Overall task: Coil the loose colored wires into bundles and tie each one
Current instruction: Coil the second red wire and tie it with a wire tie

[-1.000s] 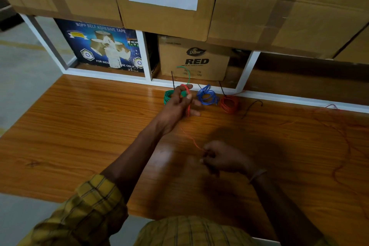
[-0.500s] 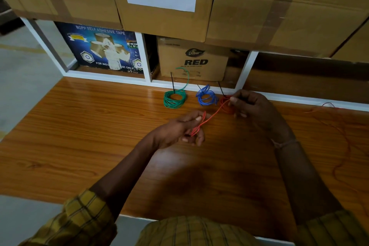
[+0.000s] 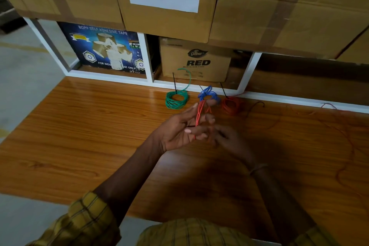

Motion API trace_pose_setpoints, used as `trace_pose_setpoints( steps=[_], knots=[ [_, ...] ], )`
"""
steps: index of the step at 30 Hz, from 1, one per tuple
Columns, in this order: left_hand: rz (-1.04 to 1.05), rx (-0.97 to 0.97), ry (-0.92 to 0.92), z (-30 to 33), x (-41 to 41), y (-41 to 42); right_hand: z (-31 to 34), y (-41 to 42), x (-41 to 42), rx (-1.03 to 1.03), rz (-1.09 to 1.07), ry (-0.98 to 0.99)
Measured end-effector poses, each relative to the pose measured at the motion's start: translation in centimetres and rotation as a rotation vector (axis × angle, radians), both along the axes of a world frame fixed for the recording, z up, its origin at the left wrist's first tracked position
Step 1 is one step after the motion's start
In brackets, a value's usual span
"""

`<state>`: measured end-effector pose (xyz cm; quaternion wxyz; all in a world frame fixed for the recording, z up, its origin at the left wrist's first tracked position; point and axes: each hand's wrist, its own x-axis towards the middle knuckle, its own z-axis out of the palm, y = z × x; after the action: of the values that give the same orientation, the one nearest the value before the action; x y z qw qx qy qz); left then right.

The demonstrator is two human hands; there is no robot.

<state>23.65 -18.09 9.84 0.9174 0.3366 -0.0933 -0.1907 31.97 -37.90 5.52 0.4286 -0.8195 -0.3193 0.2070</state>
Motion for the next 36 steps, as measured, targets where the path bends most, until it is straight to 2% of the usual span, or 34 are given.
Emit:
trace_pose_setpoints(
  steps=[3, 5, 9, 13, 15, 17, 20, 22, 24, 28, 32, 36],
  knots=[
    [0.105, -0.064, -0.002, -0.3, 0.6, 0.2, -1.5, -0.4, -1.2, -0.27, 0.12, -0.164],
    [0.189, -0.074, 0.016, -0.2, 1.1, 0.6, -1.8, -0.9, -1.8, -0.382, 0.158, -0.174],
    [0.364, 0.006, 0.098, -0.2, 2.0, 1.3, 0.6, -1.4, -2.8, -0.436, 0.256, -0.053],
    [0.482, 0.089, 0.174, -0.8, 2.5, 0.9, 3.1, -0.9, -4.4, -0.348, 0.285, 0.267],
    [0.531, 0.206, 0.191, -1.2, 2.6, 0.5, 4.1, -0.6, -5.1, -0.354, 0.33, 0.329],
    [0.57, 0.41, 0.168, -1.6, 2.6, 0.0, 6.0, -0.7, -5.0, -0.373, 0.405, 0.308],
    [0.612, 0.803, -0.028, -2.2, 2.0, -0.5, 9.6, -1.6, -3.5, -0.338, 0.538, 0.216],
    [0.602, 1.03, -0.158, -2.5, 1.6, -0.2, 11.3, -2.4, -2.5, -0.236, 0.607, 0.227],
    [0.53, 1.057, -0.18, -2.4, 1.3, 0.0, 12.1, -3.2, -1.6, -0.097, 0.579, 0.29],
    [0.371, 1.129, -0.215, -1.5, 0.3, -0.3, 12.2, -4.0, 0.1, 0.148, 0.389, 0.336],
    [0.25, 1.013, -0.177, -0.3, -1.0, -1.3, 10.8, -3.0, 1.7, 0.375, 0.179, 0.444],
    [0.188, 0.946, -0.18, 1.2, -2.5, -2.4, 9.5, -1.9, 2.3, 0.424, -0.021, 0.333]
  ],
)
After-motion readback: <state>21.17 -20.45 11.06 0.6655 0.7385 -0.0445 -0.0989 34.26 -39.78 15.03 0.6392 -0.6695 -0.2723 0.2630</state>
